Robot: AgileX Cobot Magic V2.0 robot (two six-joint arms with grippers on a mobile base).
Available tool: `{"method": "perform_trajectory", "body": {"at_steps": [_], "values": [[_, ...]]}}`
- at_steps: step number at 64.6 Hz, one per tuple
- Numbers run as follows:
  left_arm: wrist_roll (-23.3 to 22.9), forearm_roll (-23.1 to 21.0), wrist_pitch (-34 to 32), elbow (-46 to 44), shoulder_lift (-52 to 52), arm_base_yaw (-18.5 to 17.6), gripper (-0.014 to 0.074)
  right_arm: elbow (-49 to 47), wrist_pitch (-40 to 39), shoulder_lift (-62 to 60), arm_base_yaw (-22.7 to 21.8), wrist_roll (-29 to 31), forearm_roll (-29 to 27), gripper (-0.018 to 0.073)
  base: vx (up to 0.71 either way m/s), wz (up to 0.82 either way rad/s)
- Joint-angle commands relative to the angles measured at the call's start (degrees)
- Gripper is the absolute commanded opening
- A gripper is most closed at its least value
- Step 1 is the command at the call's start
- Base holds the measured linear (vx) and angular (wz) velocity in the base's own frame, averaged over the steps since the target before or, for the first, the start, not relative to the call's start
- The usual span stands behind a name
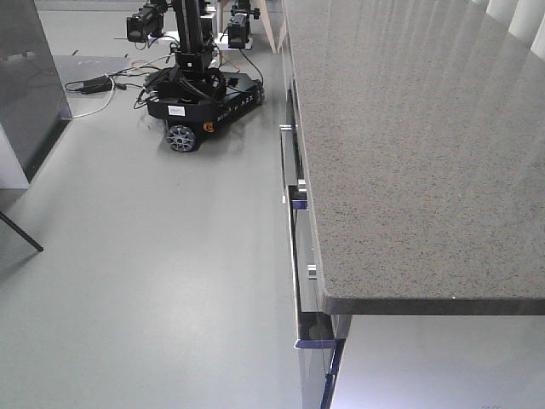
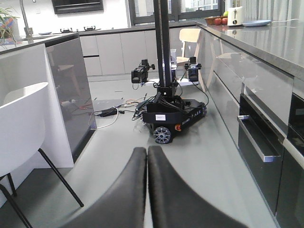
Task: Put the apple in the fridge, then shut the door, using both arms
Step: 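Drive the base away from the counter holding the apple in the right gripper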
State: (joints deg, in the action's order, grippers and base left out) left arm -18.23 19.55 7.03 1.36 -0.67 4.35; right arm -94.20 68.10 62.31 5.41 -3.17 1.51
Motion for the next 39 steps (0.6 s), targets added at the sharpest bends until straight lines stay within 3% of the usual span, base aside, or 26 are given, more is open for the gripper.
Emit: {"method": "perform_trajectory", "body": {"at_steps": [1, 39], "values": [[-0.18, 0.0, -3.91, 1.67, -0.92, 0.2, -0.0006, -1.69, -4.04, -0.77, -0.04, -0.01, 0.31, 0.0078, 0.0, 0.03], [-0.18, 0.0, -3.91, 1.67, -0.92, 0.2, -0.0006, -1.69, -4.04, -0.77, -0.04, -0.01, 0.31, 0.0078, 0.0, 0.16]]}}
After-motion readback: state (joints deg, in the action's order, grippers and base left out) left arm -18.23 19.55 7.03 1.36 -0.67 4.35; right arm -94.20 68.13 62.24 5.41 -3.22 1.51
